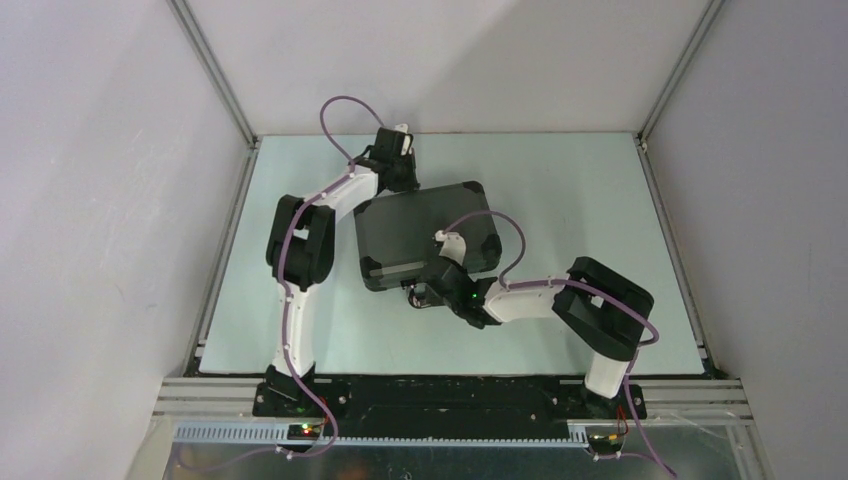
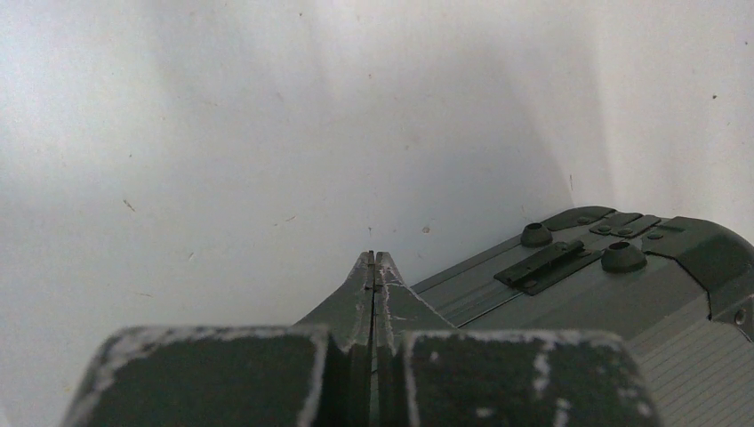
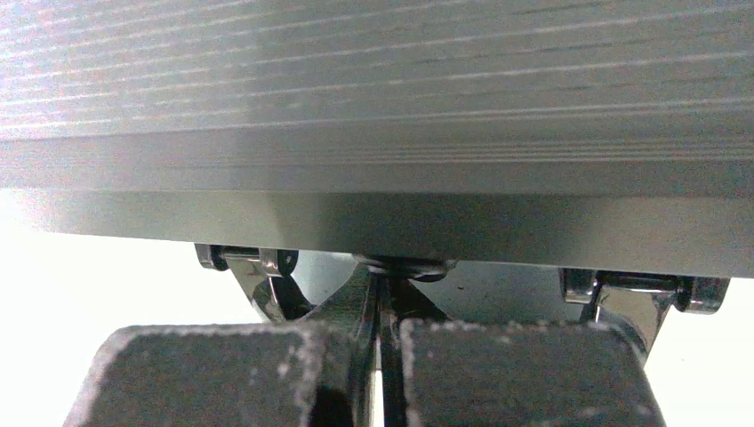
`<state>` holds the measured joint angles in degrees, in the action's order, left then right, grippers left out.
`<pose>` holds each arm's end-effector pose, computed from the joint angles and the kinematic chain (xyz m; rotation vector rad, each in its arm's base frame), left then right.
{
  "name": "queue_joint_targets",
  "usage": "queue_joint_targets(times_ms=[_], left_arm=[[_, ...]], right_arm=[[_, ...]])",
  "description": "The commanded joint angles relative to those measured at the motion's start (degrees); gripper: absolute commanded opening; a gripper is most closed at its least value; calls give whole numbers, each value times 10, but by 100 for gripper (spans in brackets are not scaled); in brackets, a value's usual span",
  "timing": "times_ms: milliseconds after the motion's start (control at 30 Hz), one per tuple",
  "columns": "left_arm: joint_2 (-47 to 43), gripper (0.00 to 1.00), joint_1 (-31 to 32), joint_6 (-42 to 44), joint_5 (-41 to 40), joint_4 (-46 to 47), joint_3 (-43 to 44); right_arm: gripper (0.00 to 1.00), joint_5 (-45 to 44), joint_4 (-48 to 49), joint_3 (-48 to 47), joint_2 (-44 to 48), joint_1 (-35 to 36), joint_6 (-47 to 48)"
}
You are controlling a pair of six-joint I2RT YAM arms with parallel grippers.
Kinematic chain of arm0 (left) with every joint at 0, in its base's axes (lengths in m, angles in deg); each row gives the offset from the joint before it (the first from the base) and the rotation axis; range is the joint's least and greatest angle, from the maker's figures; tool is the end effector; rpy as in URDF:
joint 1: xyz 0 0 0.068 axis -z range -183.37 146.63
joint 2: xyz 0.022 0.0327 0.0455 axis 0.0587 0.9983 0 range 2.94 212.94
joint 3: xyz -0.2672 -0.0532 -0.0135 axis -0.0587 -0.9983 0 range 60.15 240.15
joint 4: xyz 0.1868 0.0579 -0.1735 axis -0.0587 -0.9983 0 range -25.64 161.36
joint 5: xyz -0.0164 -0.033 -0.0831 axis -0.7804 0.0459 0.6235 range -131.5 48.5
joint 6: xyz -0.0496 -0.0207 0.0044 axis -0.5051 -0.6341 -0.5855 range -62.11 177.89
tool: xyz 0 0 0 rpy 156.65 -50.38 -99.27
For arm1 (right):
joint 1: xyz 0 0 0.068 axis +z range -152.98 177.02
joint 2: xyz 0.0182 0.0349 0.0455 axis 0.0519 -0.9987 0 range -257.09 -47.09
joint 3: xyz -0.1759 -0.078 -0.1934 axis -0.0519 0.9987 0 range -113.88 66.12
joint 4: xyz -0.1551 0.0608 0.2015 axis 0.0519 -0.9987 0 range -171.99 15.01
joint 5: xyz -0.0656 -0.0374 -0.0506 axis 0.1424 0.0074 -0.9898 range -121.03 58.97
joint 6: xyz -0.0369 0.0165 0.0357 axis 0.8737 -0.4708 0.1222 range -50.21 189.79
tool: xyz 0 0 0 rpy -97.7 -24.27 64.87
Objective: Pack up texas hold em set
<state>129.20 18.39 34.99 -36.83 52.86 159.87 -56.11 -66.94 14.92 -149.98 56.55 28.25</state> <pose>0.4629 -0.1878 0.1930 0.0166 2.4045 -0.4686 0.1929 0.2980 0.1425 -0.1415 2.2777 0.4296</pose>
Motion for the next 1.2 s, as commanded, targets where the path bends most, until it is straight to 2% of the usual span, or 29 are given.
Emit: queue_joint_targets(times_ms=[0, 133, 500, 667, 900, 1000, 1167], left_arm=[[1, 0, 20, 19, 29, -115, -40], [-1, 0, 20, 19, 27, -115, -45], [-10, 0, 16, 16, 22, -115, -49], [-16, 0, 0, 16, 15, -121, -44], [-33, 0, -58, 0, 2, -131, -42], [-35, 0, -77, -6, 1, -133, -50], [-28, 0, -78, -4, 10, -139, -59]], right_arm=[[0, -46, 14, 80, 2, -37, 19], [0, 11, 5, 96, 51, -25, 36], [0, -13, -65, 97, 202, -1, 37], [0, -37, -108, 97, 217, -34, 2], [0, -65, -187, 97, 237, -98, -75], [0, -62, -174, 101, 228, -116, -88], [0, -16, -98, 115, 187, -140, -105]])
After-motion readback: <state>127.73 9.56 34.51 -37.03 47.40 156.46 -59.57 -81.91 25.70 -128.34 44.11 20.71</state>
